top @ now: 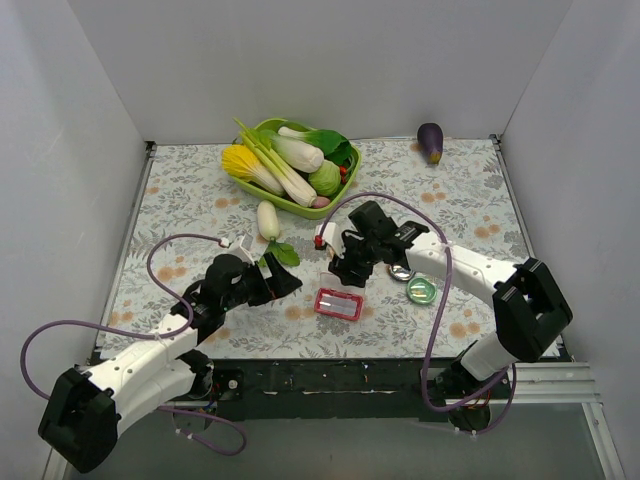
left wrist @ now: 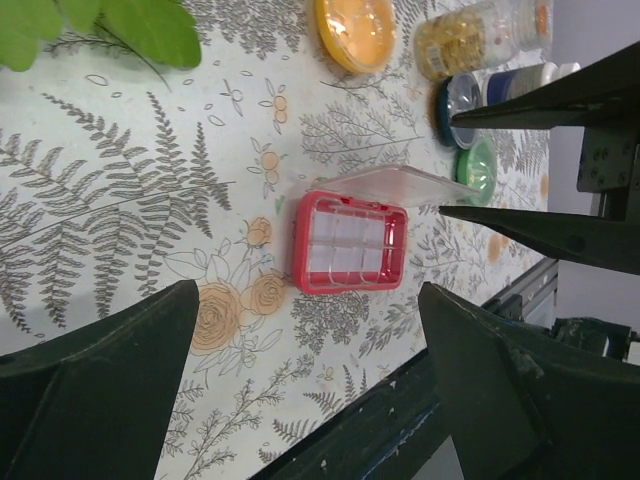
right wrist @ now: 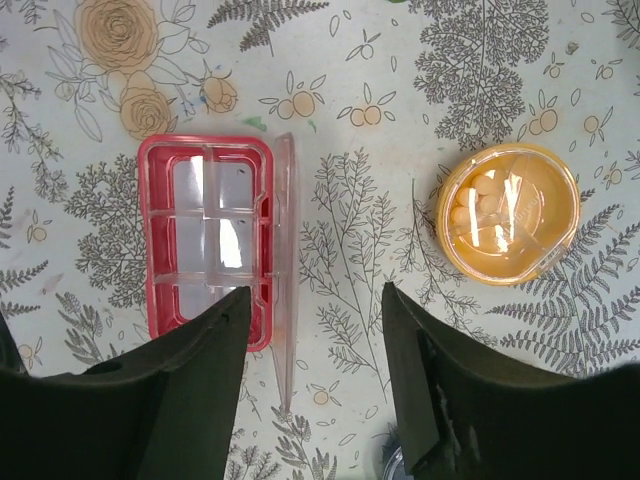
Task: Sort the pills into containers
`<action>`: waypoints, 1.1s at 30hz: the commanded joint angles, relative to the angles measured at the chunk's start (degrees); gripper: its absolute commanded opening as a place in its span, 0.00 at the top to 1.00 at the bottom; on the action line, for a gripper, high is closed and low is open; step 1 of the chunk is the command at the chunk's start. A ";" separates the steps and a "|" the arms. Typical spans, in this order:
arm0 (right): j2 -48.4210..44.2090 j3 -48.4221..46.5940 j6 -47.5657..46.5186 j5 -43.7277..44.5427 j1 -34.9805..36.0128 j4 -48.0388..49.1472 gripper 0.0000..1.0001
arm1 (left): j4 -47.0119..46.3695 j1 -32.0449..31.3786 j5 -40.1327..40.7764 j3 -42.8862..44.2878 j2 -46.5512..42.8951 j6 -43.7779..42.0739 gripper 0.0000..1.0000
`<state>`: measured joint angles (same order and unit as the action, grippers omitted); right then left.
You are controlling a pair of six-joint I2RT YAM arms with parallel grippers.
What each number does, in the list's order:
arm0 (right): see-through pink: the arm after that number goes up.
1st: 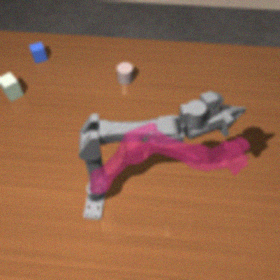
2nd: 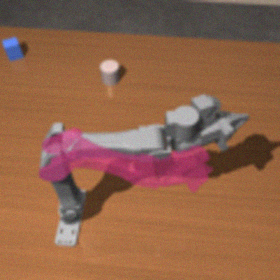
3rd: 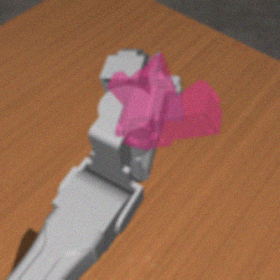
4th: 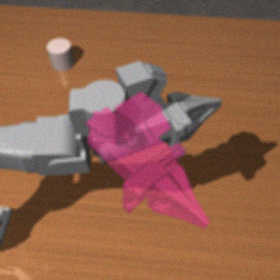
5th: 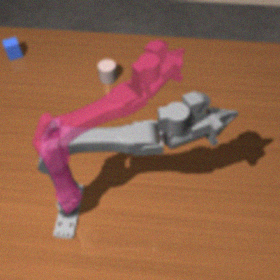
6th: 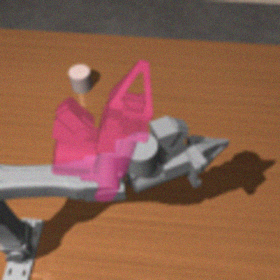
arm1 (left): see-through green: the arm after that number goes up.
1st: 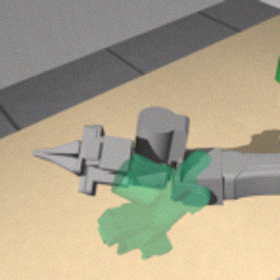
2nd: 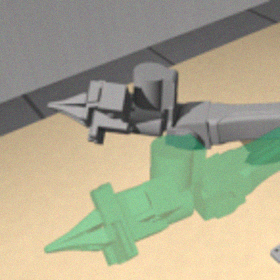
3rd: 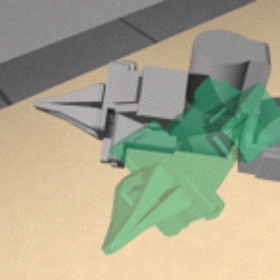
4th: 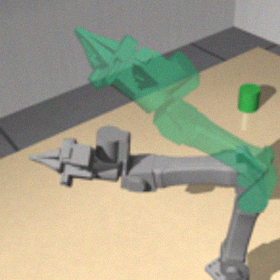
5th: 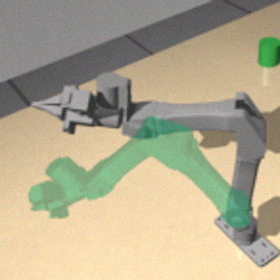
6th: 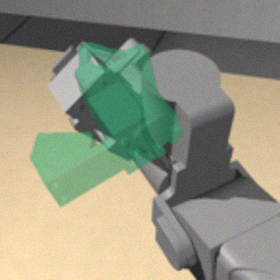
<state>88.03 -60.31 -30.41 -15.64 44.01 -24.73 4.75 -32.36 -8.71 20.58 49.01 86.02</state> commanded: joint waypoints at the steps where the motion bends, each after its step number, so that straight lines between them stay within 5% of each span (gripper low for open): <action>1: -2.51 -2.09 -0.17 -4.74 0.38 -1.90 0.36 | -3.34 0.28 -6.75 -0.54 -0.41 -1.65 0.08; 12: -12.17 -2.80 1.03 -0.99 -3.30 2.56 0.02 | -8.72 0.28 -12.39 -3.36 -3.04 -1.20 0.11; 14: -15.07 -1.57 4.47 4.20 -6.82 8.37 0.02 | -5.92 0.28 -9.76 -2.22 -4.36 -2.43 0.03; 19: -8.33 -11.66 3.69 -7.44 -20.32 -4.17 0.09 | 1.83 0.37 -1.41 4.54 -10.07 -6.47 0.02; 22: -4.47 -13.77 3.17 -4.34 -24.66 -6.55 0.11 | 4.03 0.37 0.45 6.57 -12.79 -9.71 0.02; 33: 4.87 -16.77 -0.35 0.52 -25.03 -13.59 0.14 | 6.41 0.37 -2.72 7.55 -17.99 -10.70 0.02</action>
<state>91.50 -73.80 -29.45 -15.14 18.85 -34.85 9.47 -32.36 -11.00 27.83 33.04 76.34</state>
